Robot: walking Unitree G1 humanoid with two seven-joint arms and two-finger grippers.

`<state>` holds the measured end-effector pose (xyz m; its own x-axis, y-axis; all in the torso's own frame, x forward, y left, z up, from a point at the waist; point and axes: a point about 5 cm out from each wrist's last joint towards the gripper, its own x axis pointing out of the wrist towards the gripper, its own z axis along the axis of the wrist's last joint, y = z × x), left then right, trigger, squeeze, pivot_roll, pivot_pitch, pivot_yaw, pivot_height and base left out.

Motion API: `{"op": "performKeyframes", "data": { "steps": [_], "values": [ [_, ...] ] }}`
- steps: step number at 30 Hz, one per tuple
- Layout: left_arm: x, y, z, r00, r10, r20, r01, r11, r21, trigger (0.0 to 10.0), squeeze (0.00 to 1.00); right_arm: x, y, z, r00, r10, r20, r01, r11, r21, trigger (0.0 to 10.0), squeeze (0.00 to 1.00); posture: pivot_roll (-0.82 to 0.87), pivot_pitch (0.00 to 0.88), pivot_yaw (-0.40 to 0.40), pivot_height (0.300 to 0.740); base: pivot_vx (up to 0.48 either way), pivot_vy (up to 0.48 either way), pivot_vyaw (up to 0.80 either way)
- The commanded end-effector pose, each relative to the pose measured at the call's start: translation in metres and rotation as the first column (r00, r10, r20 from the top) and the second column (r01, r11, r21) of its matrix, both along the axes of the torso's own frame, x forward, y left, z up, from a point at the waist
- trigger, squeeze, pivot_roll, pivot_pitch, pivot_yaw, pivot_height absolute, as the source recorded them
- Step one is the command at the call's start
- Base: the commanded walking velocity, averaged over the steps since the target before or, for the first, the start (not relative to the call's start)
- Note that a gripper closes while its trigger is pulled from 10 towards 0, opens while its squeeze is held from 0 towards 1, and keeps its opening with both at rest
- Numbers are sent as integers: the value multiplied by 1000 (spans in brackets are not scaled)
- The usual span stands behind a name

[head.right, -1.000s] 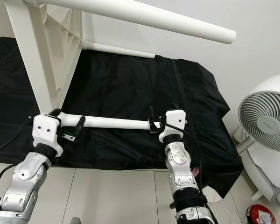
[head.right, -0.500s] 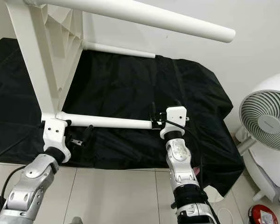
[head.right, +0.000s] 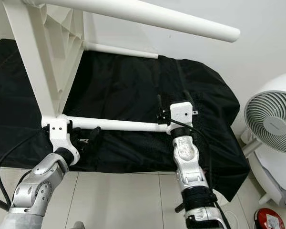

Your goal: Building children table

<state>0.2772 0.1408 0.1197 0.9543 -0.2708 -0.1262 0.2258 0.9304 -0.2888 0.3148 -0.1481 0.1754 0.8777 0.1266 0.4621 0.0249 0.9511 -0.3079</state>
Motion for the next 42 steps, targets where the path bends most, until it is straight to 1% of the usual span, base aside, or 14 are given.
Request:
{"op": "performKeyframes", "data": {
  "steps": [1,2,3,5,8,11,12,14,16,27,35,37,39,42],
  "values": [
    [0,-2,4,1000,-5,2,5,1000,-16,10000,0,-1,0,2,1000,-7,22,8,1000,-25,10000,0,81,12,-66,740,0,0,0],
    [1,-2,4,1000,-5,-5,5,1000,-29,10000,0,-2,2,7,998,-10,54,15,997,-80,10000,0,81,11,-67,740,0,0,0],
    [1,-2,4,1000,-5,-5,5,1000,-29,10000,0,-2,2,7,998,-10,54,15,997,-80,10000,0,81,11,-67,740,0,0,0],
    [2,-4,6,1000,-6,-12,5,999,-41,10000,0,-5,5,22,987,-45,156,79,973,-218,10000,0,81,8,-69,740,0,0,0],
    [2,-4,7,1000,-6,-11,6,999,-41,10000,0,-6,7,32,973,-60,221,122,953,-278,10000,0,81,7,-71,740,0,0,0],
    [3,-5,9,1000,-9,-14,9,999,-43,10000,0,-13,12,53,928,-84,362,215,916,-338,10000,0,79,3,-73,740,0,0,0],
    [3,-5,9,1000,-9,-14,9,999,-43,10000,0,-13,12,53,928,-84,362,215,916,-338,10000,0,79,3,-73,740,0,0,0],
    [4,-6,10,1000,-12,-15,11,999,-42,10000,0,-17,15,71,878,-100,467,287,892,-349,10000,0,77,1,-73,740,0,0,0],
    [4,-6,10,1000,-13,-15,12,999,-42,10000,0,-16,18,79,859,-98,503,307,884,-353,10000,0,73,1,-74,740,0,0,0],
    [5,-9,14,1000,-19,-7,18,999,-32,10000,0,-11,31,117,765,-65,641,360,868,-341,10000,0,65,6,-65,740,0,0,0],
    [5,-10,14,1000,-18,-6,18,1000,-25,10000,0,-3,42,135,781,23,624,312,852,-421,10000,0,58,4,-66,740,0,0,0],
    [8,-9,16,1000,-14,1,14,1000,-21,10000,0,4,47,138,809,69,584,289,819,-496,10000,0,56,0,-70,740,0,0,0],
    [8,-9,16,1000,-14,1,14,1000,-21,10000,0,4,47,138,809,69,584,289,819,-496,10000,0,56,0,-70,740,0,0,0],
    [10,-9,17,1000,-11,10,11,1000,-23,10000,0,11,50,142,831,100,547,273,784,-558,10000,0,53,0,-72,740,0,0,0]
  ]
}}
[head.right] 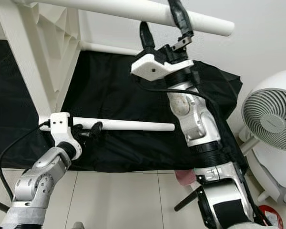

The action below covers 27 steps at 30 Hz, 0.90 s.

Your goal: Building children table

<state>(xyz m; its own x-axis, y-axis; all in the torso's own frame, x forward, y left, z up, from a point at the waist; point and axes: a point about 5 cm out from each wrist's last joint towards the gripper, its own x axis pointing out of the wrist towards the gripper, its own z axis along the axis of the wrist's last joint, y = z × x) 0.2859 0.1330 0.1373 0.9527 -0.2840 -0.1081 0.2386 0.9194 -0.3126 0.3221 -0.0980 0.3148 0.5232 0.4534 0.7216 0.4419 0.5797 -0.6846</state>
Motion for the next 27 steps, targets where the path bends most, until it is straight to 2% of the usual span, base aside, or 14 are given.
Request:
{"op": "performKeyframes", "data": {
  "steps": [1,5,7,10,13,14,23,24,25,26,27],
  "values": [
    [1,-2,0,1000,-1,-1,1,1000,6,10000,0,4,0,3,1000,-4,-21,4,1000,-27,10000,0,53,0,-72,740,0,0,0],
    [4,-2,2,1000,1,10,-1,1000,1,10000,0,9,4,8,999,-7,-43,3,996,-92,10000,0,51,0,-68,740,0,0,0],
    [4,-2,2,1000,1,10,-1,1000,1,10000,0,9,4,8,999,-7,-43,3,996,-92,10000,0,51,0,-68,740,0,0,0],
    [7,-1,4,1000,-2,15,2,1000,8,10000,0,14,11,18,998,-2,-68,-9,987,-163,10000,0,38,0,-51,740,0,0,0],
    [8,-1,4,1000,-5,16,5,1000,9,10000,0,16,13,23,996,-3,-86,-14,981,-192,10000,0,36,0,-49,740,0,0,0],
    [9,-1,5,1000,-11,18,11,1000,14,10000,0,17,16,31,995,-11,-103,-15,969,-248,10000,0,30,0,-42,740,0,0,0],
    [9,-2,5,1000,-19,15,18,1000,17,10000,0,16,20,45,992,-37,-122,-1,953,-302,9843,0,26,0,-36,740,0,0,0],
    [8,-3,4,1000,-19,11,18,1000,14,10000,0,16,21,45,991,-44,-124,4,950,-313,2706,0,27,0,-36,740,0,0,0],
    [8,-3,4,1000,-19,11,18,1000,14,10000,0,16,21,45,991,-44,-124,4,950,-313,2706,0,27,0,-36,740,0,0,0],
    [8,-3,4,1000,-18,8,18,1000,13,10000,0,16,20,46,991,-48,-125,6,948,-319,0,0,27,0,-37,740,0,0,0],
    [7,-3,3,1000,-15,2,15,1000,10,10000,0,16,20,46,989,-54,-138,7,947,-322,0,0,28,0,-38,740,0,0,0]
  ]
}}
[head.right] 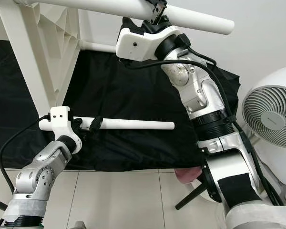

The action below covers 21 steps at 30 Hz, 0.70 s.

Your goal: Building children table

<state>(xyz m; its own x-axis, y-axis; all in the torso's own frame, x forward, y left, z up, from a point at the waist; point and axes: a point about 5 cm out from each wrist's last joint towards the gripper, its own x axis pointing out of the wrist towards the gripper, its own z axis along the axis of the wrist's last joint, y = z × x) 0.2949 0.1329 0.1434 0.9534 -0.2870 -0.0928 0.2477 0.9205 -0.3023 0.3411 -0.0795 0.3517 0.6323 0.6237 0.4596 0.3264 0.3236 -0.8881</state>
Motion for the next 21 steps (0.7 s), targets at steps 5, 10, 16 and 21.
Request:
{"op": "performKeyframes", "data": {
  "steps": [5,10,16,21],
  "values": [
    [-4,-4,-5,999,6,-37,-7,1000,-19,10000,0,-3,-2,8,1000,-8,-17,8,1000,-13,0,0,32,0,-44,740,0,0,0],
    [-4,-4,-7,997,42,-60,-45,998,-42,10000,0,-4,-10,6,998,-27,-58,32,997,76,0,0,33,5,-48,740,0,0,0],
    [0,0,-6,995,78,-68,-82,995,-55,10000,0,-6,-21,9,996,-63,-62,73,980,184,0,0,32,8,-47,740,0,0,0],
    [7,4,-2,990,127,-61,-132,989,-73,10000,0,-11,-42,14,992,-119,-51,129,940,315,0,0,23,12,-43,740,0,0,0]
  ]
}}
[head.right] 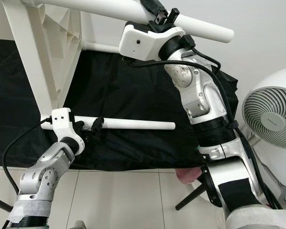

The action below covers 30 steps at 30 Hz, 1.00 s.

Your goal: Building children table

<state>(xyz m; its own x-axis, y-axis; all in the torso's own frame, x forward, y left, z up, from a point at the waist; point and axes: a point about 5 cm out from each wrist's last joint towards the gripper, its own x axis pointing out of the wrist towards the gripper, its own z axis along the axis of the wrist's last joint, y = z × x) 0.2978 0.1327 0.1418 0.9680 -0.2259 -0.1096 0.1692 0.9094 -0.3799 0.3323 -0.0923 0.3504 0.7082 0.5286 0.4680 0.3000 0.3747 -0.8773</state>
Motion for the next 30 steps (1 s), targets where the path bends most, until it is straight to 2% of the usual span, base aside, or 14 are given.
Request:
{"op": "performKeyframes", "data": {
  "steps": [1,3,4,7,15,21,23,27,29,30],
  "values": [
    [4,4,0,998,58,-21,-58,998,1,10000,0,-2,-29,15,998,-58,31,49,971,232,0,0,23,12,-43,740,0,0,0],
    [7,6,2,997,79,-22,-79,997,-7,10000,0,-5,-45,17,993,-114,22,102,947,304,0,0,16,13,-35,740,0,0,0],
    [7,6,2,997,79,-22,-79,997,-7,10000,0,-5,-45,17,993,-114,22,102,947,304,0,0,16,13,-35,740,0,0,0],
    [11,9,3,993,115,-21,-115,993,-13,10000,0,-9,-59,18,986,-168,16,151,919,363,0,0,11,16,-32,740,0,0,0],
    [17,6,3,993,117,-35,-117,993,-12,10000,0,-13,-70,18,977,-212,3,192,891,410,0,0,-1,21,-16,740,0,0,0],
    [18,2,2,992,112,-51,-113,993,-17,10000,0,-14,-72,17,976,-218,-5,200,885,421,0,0,-7,21,-9,740,0,0,0],
    [13,-5,10,995,88,-45,-89,995,-32,10000,0,-15,-72,17,975,-222,-9,204,881,426,0,0,-13,23,-1,740,0,0,0],
    [9,-8,15,997,74,-37,-75,996,-42,10000,0,-16,-72,17,975,-223,-7,205,881,426,0,0,-13,26,1,740,0,0,0],
    [-2,-10,23,998,50,-35,-51,997,-54,10000,0,-16,-72,18,974,-227,-5,208,880,427,0,0,-5,29,7,740,0,0,0],
    [-2,-10,23,998,50,-35,-51,997,-54,10000,0,-16,-72,18,974,-227,-5,208,880,427,0,0,-5,29,7,740,0,0,0]
  ]
}}
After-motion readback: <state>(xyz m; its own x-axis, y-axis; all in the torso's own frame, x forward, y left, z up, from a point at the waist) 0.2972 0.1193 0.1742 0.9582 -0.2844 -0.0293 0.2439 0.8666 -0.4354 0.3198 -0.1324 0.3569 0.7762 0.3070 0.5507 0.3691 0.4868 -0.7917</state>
